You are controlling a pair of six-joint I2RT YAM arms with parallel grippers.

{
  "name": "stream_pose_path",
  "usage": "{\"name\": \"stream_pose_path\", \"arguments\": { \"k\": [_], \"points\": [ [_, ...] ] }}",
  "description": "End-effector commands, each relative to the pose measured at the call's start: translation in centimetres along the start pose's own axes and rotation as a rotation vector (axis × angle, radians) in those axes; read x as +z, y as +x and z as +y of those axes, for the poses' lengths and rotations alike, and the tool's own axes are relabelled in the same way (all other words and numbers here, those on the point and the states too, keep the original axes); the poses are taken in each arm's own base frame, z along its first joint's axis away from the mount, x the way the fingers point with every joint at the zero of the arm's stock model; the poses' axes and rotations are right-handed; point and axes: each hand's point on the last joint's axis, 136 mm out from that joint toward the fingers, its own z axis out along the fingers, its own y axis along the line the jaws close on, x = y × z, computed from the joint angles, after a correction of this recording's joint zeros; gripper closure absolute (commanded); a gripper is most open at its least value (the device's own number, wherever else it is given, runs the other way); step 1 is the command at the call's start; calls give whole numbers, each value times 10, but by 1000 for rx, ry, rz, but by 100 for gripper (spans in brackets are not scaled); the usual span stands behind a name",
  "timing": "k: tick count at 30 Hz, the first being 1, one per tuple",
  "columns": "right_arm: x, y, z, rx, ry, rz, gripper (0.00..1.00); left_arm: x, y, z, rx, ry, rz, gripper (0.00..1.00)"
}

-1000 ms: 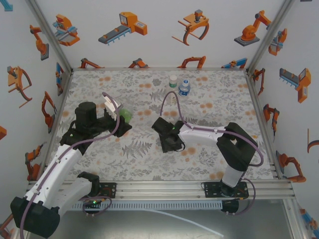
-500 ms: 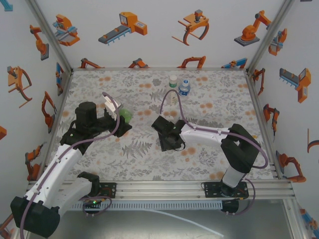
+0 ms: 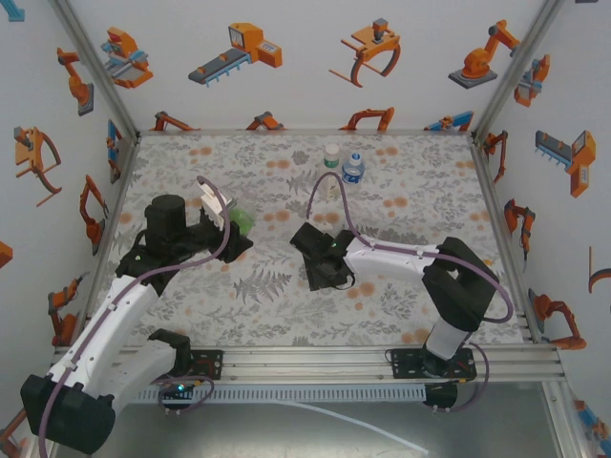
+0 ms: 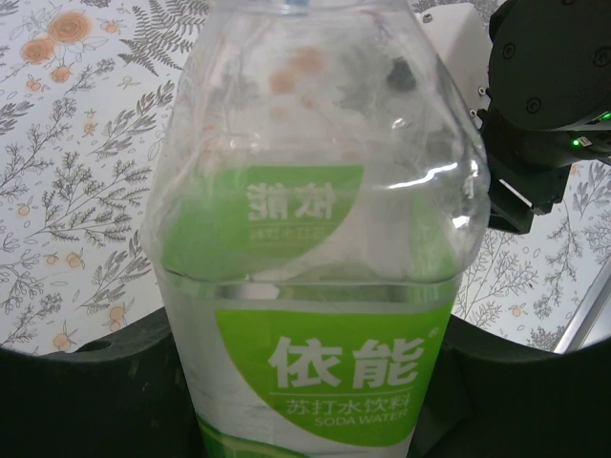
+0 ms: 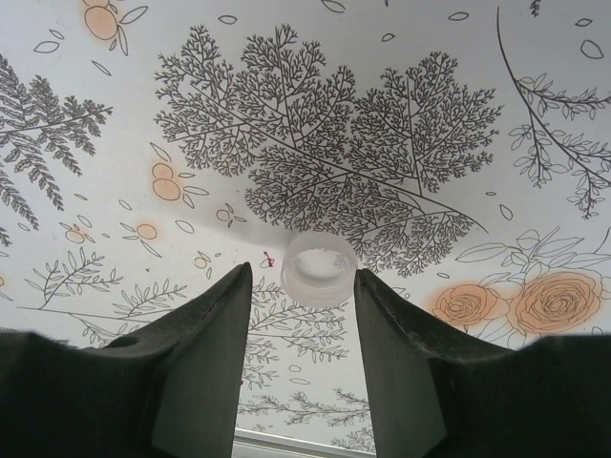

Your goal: Screw on the bottle caps

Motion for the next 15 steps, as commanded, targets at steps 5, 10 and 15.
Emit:
{"name": "stream_pose_path", "arguments": {
  "k": [5, 10, 15],
  "points": [
    [10, 7, -5, 11, 32, 15, 54, -3, -9, 1, 22, -4, -15, 100],
    [14, 9, -5, 13, 29, 21, 55, -2, -8, 1, 21, -1, -13, 100],
    [20, 13, -4, 20, 17, 28, 60, -2, -8, 1, 21, 1, -11, 100]
  ]
}}
